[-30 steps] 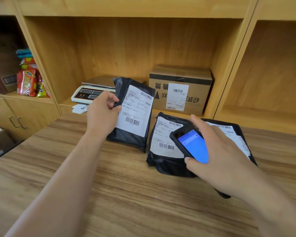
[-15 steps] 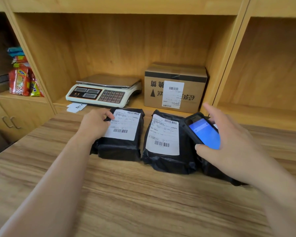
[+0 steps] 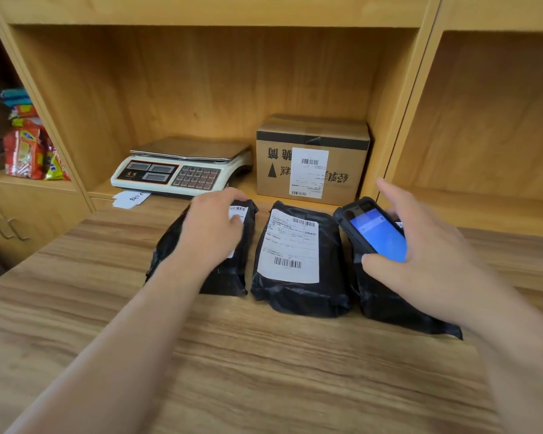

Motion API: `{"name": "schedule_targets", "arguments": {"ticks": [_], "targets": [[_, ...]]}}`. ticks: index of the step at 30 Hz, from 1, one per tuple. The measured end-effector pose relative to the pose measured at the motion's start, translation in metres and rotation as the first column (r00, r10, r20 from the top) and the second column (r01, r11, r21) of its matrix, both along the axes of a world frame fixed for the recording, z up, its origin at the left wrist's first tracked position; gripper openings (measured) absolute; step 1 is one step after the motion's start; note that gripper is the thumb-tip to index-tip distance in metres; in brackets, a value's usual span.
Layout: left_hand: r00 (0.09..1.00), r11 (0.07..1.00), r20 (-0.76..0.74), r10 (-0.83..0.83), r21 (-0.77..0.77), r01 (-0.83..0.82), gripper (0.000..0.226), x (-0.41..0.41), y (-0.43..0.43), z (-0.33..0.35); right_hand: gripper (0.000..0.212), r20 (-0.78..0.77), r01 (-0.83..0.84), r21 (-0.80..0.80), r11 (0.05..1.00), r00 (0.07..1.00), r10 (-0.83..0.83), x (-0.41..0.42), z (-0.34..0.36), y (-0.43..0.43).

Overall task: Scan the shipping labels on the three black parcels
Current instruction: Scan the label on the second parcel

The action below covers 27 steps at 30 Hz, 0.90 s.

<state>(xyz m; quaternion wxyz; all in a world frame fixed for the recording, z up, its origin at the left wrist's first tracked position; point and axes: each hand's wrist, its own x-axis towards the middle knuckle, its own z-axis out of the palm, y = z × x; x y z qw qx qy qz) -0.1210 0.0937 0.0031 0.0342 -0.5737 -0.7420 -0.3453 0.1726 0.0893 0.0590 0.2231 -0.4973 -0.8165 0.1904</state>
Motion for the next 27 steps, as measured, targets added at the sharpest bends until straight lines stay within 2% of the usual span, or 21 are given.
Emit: {"name": "schedule_targets", "arguments": {"ticks": [2,5,7,12,21,27], "targets": [[0.995,0.995,0.016,-0.098,-0.016,0.099,0.039,0.025,0.0,-0.004,0.098,-0.005,-0.004,-0.009,1.0,1.0,0.004,0.001,0.0,0.002],[0.982,0.972,-0.021,-0.189,-0.145,0.184,0.042,0.042,0.001,-0.016,0.098,-0.027,-0.001,-0.013,1.0,1.0,0.0,0.004,0.0,0.004],[0.977,0.96,-0.043,-0.207,-0.201,0.195,0.045,0.047,0.003,-0.021,0.098,-0.043,0.0,-0.007,1.0,0.999,0.0,0.005,0.001,0.004],[0.983,0.962,-0.018,-0.182,-0.213,0.174,0.049,0.044,0.007,-0.023,0.097,-0.07,-0.028,-0.013,1.0,0.997,0.027,0.006,0.002,0.003],[0.941,0.934,0.312,-0.132,-0.28,0.224,0.053,0.029,0.01,-0.019,0.098,-0.07,-0.029,-0.004,1.0,0.997,0.028,0.006,0.003,0.002],[0.856,0.961,0.501,-0.13,-0.149,0.233,0.019,0.027,0.011,-0.02,0.097,-0.066,-0.027,-0.006,1.0,0.997,0.027,0.005,0.003,0.001]]}}
